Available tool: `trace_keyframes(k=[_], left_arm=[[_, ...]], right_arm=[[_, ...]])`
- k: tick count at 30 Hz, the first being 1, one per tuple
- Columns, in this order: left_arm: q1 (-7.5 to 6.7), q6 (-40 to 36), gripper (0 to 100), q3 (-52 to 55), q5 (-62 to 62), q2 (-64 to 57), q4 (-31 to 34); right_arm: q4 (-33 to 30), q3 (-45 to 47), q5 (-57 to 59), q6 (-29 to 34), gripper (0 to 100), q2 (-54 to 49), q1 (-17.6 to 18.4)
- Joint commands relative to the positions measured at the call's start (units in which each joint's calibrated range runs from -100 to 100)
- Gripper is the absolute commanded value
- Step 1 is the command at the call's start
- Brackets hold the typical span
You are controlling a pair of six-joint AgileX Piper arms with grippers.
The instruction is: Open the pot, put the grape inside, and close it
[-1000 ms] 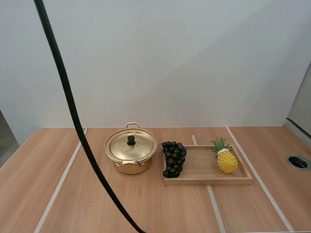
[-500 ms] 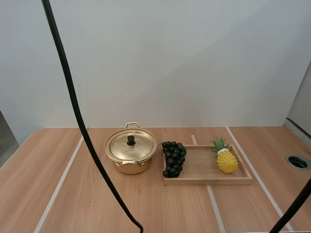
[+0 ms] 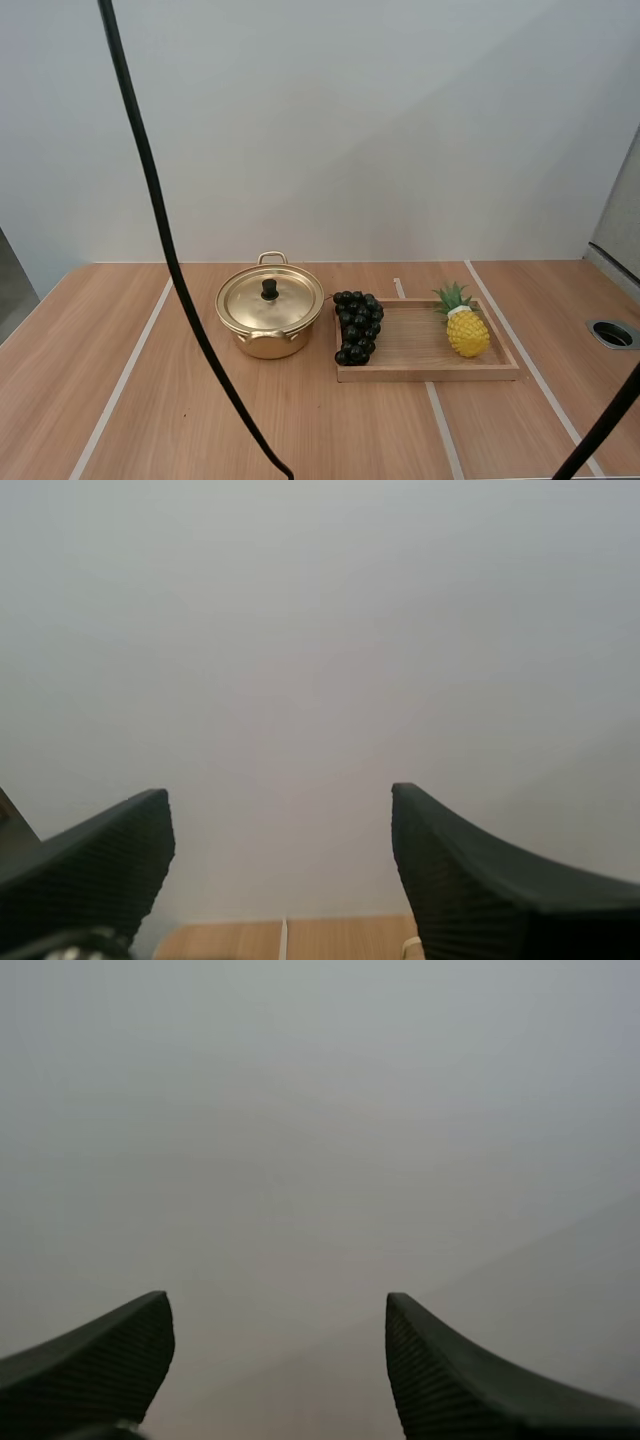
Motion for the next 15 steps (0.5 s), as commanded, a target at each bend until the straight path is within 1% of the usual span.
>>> trace_keyframes(k=[1, 4, 8, 11, 15], left_arm=[[-0.15, -0.66, 100, -0.21, 1.13, 3.33, -0.89], [-0.15, 1.63, 100, -0.01, 1.13, 6.00, -1.39], [-0.15, 3.72, 100, 2.81, 1.13, 7.00, -2.05], [-0.15, 5.90, 100, 6.49, 1.13, 7.15, -5.55], [-0.15, 6.93, 100, 12.83, 1.13, 7.29, -10.98]], right_arm=[[0.50, -0.62, 0.00, -0.66, 100, -0.73, -0.16], [0.50, -0.62, 0.00, -0.66, 100, -0.73, -0.16], [0.50, -0.62, 0.00, -0.66, 100, -0.73, -0.16], [0.50, -0.62, 0.00, -0.66, 100, -0.73, -0.16], [0.50, -0.62, 0.00, -0.66, 100, -0.73, -0.16]])
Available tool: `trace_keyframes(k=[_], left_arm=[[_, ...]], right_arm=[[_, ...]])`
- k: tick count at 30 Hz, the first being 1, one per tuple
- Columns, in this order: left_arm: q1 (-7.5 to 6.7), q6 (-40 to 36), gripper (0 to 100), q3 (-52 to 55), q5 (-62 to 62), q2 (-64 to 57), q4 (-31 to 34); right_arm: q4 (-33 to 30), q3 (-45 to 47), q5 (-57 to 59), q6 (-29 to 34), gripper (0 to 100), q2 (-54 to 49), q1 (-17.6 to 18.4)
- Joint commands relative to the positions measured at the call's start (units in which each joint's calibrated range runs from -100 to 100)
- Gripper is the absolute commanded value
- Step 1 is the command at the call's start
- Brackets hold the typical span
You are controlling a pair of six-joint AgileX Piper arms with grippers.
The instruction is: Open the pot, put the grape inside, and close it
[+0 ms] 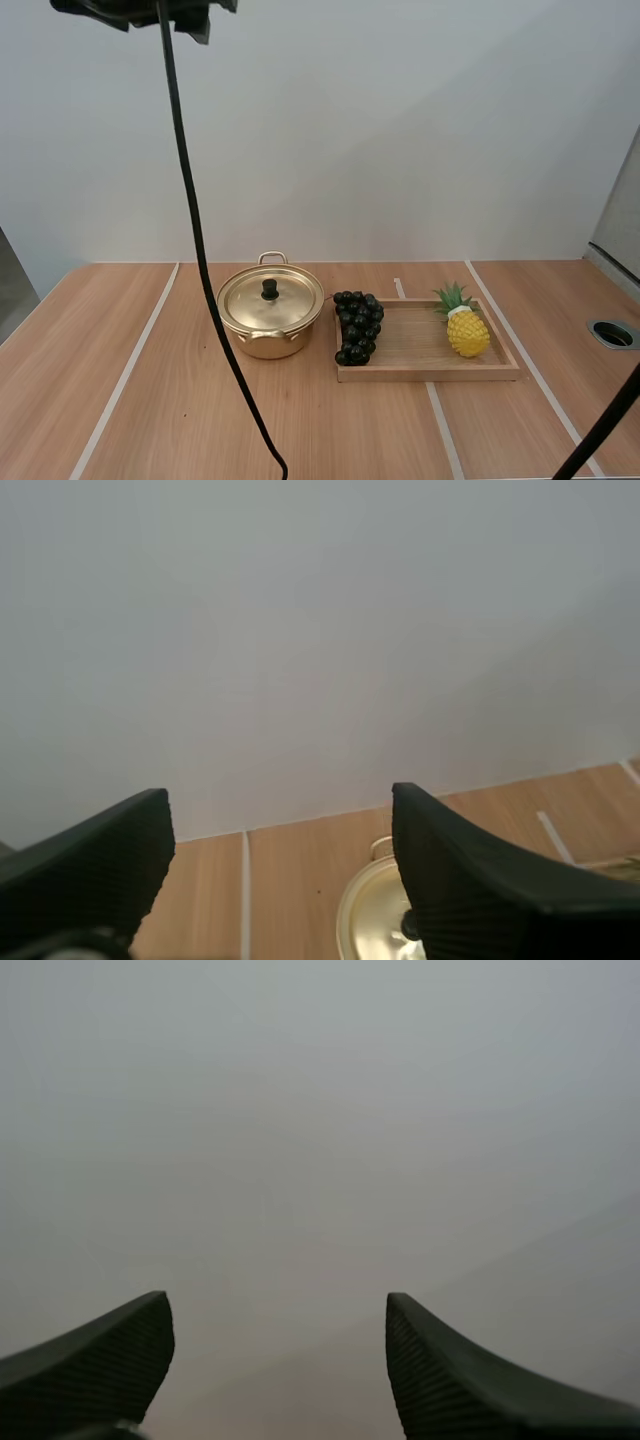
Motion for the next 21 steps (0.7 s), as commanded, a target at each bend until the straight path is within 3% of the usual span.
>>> trace_keyframes(k=[1, 21], left_arm=[[-0.15, 0.91, 100, 4.34, 0.00, 0.31, -4.57], [-0.15, 6.05, 100, 25.98, 0.00, 5.17, -6.89]], right_arm=[[0.41, -0.62, 0.00, -0.66, 100, -0.73, -0.16], [0.41, -0.62, 0.00, -0.66, 100, -0.73, -0.16]])
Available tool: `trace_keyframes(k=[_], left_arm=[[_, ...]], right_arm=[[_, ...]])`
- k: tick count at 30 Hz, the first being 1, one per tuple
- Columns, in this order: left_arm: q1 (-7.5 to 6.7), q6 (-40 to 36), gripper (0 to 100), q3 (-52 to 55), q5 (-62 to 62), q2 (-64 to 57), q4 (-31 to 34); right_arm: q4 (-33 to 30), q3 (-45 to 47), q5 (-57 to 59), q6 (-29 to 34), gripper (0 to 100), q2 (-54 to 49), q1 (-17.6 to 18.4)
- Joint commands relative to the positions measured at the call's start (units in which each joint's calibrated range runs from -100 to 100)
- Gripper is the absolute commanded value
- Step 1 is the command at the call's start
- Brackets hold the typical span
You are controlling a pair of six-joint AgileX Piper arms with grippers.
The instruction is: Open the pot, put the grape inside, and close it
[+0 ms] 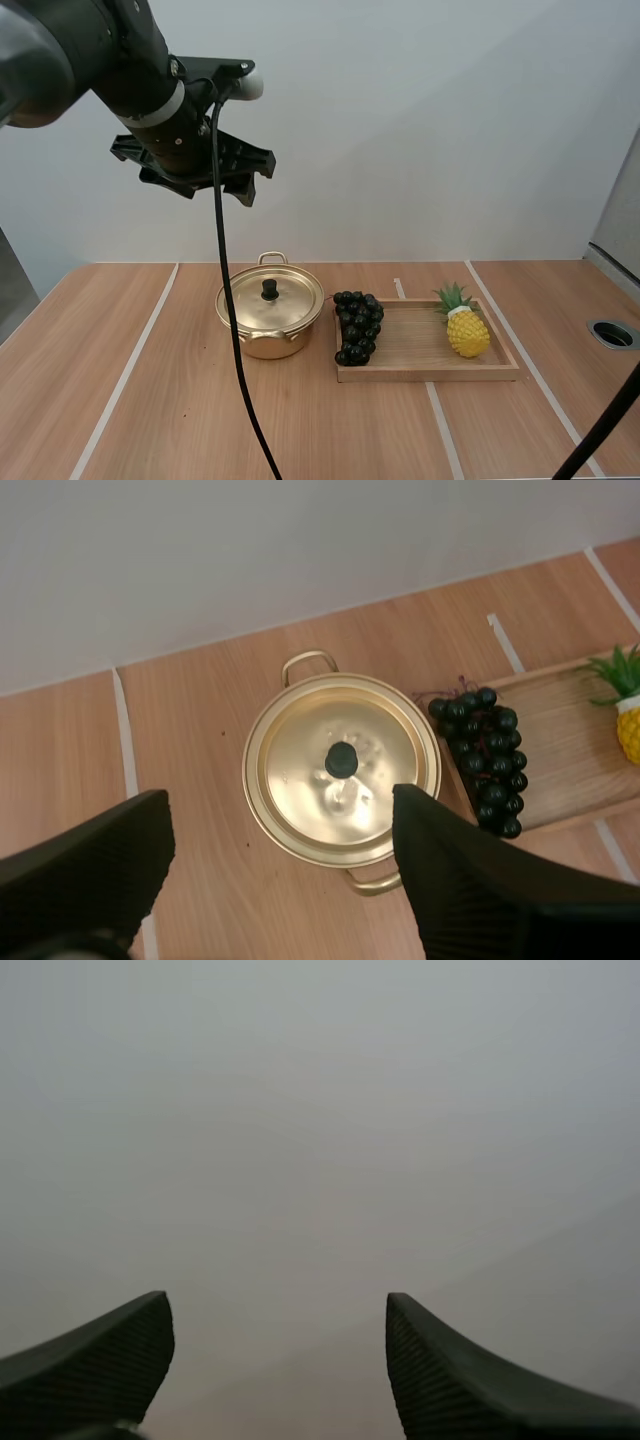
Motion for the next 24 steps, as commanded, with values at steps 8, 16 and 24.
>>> trace_keyframes(k=[8, 16, 24], left_arm=[[-0.15, 4.47, 100, 5.34, -0.55, 3.30, -5.44], [-0.15, 6.97, 100, 10.14, -13.80, 5.51, -5.88], [-0.22, 10.45, 100, 12.54, -22.19, 9.93, -6.49]], right_arm=[[0.16, -0.62, 0.00, -0.66, 100, -0.73, -0.16], [0.16, -0.62, 0.00, -0.66, 100, -0.73, -0.16], [0.16, -0.62, 0.00, -0.66, 100, -0.73, -0.16]])
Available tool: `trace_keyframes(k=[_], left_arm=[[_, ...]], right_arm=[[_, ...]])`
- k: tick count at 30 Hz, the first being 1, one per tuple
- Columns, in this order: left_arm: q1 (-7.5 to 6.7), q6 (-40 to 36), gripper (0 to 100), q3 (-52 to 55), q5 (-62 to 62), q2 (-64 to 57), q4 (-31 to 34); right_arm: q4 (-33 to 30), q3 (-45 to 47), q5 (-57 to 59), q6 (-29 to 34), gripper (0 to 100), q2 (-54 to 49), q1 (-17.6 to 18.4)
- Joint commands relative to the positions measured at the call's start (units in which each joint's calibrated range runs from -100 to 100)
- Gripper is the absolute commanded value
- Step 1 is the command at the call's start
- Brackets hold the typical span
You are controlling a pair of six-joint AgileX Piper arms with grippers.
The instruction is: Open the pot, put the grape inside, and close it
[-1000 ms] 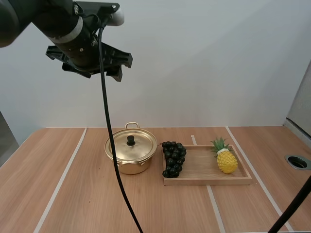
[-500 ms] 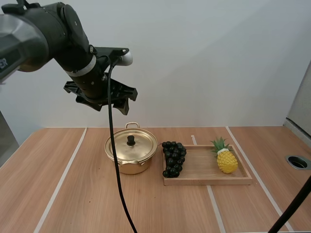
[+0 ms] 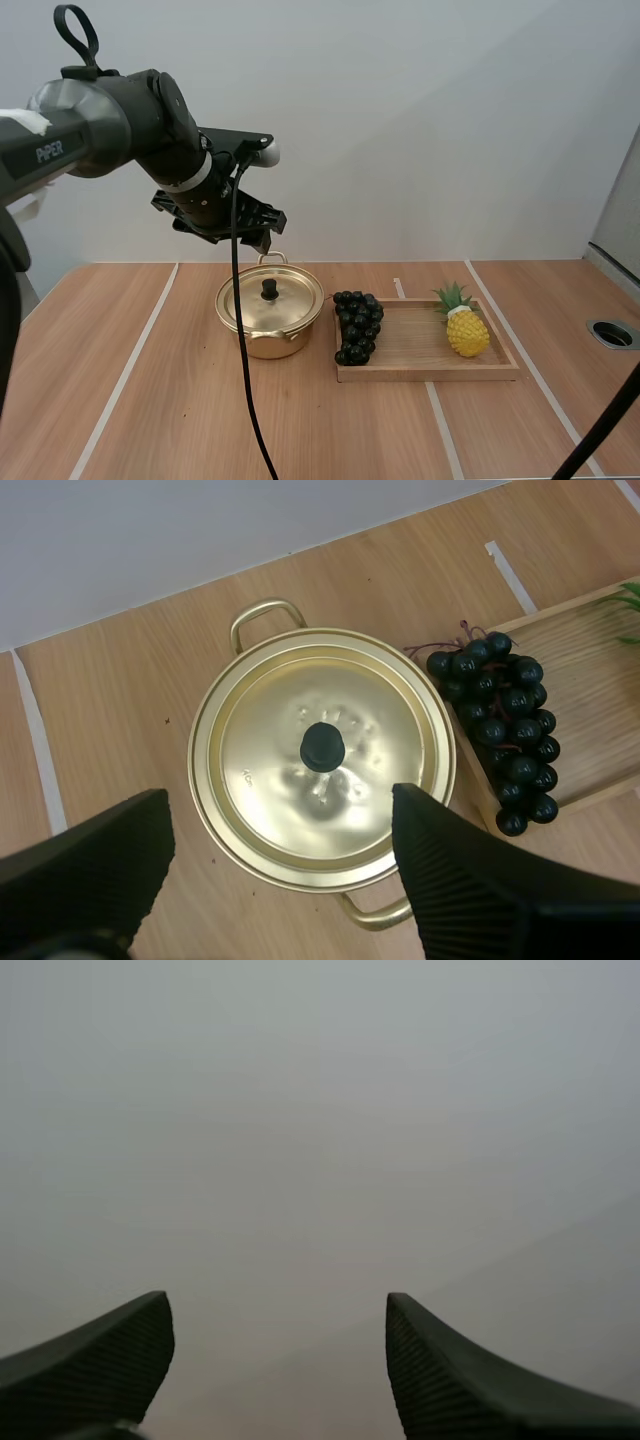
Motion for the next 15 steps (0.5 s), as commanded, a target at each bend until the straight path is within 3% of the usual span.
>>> trace_keyframes(k=[1, 15], left_arm=[[-0.22, 1.57, 100, 0.32, -4.01, 1.73, -1.64], [-0.22, 7.37, 100, 0.43, -10.67, 12.16, -9.89]], right_arm=[[0.16, -0.62, 0.00, -0.66, 100, -0.73, -0.16], [0.16, -0.62, 0.00, -0.66, 100, -0.73, -0.16]])
